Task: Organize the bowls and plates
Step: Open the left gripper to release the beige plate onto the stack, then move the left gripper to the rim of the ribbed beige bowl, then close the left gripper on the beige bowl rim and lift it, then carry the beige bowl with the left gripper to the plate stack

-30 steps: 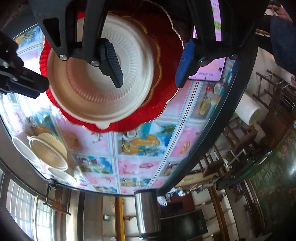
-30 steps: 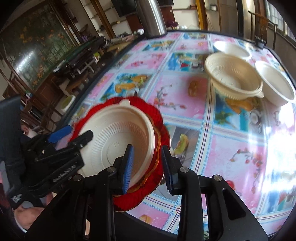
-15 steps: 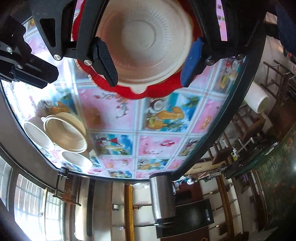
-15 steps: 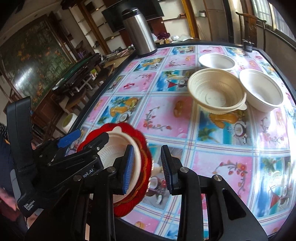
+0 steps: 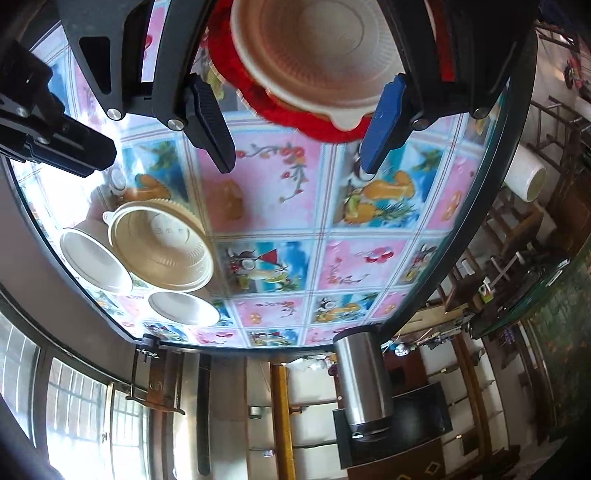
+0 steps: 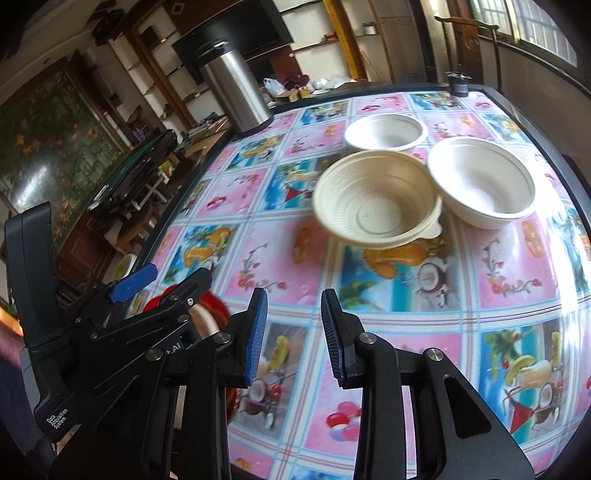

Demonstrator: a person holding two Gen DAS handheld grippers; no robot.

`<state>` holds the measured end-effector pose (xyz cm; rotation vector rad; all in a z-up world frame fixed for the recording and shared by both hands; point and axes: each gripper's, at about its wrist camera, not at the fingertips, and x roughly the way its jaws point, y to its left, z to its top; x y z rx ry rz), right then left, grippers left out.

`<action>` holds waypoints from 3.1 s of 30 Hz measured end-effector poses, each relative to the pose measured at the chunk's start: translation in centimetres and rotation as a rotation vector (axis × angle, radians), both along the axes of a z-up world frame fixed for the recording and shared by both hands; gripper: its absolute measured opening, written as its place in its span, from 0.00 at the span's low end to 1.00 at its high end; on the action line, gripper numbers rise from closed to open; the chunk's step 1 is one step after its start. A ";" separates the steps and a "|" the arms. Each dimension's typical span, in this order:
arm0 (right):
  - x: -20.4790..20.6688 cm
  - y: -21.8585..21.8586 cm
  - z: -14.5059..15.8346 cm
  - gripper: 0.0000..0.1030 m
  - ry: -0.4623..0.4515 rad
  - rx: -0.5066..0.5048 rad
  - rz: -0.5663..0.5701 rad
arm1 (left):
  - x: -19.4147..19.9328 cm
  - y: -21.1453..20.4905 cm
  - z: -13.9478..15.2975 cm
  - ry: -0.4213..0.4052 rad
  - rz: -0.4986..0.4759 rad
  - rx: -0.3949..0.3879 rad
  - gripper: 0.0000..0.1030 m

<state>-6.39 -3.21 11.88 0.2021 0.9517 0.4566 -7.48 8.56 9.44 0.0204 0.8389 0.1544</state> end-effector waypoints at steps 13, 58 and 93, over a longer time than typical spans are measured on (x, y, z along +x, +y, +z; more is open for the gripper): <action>3.9 -5.1 -1.5 0.29 0.046 0.027 -0.122 | 4.5 -2.2 -0.7 0.024 -0.038 -0.001 0.68; 9.8 -8.8 -5.5 0.48 0.185 0.149 -0.261 | 14.8 -3.7 -2.7 0.142 -0.074 -0.129 0.68; 12.5 -7.6 -5.9 0.14 0.109 0.113 -0.173 | 15.4 -5.9 -5.3 0.231 -0.131 -0.028 0.20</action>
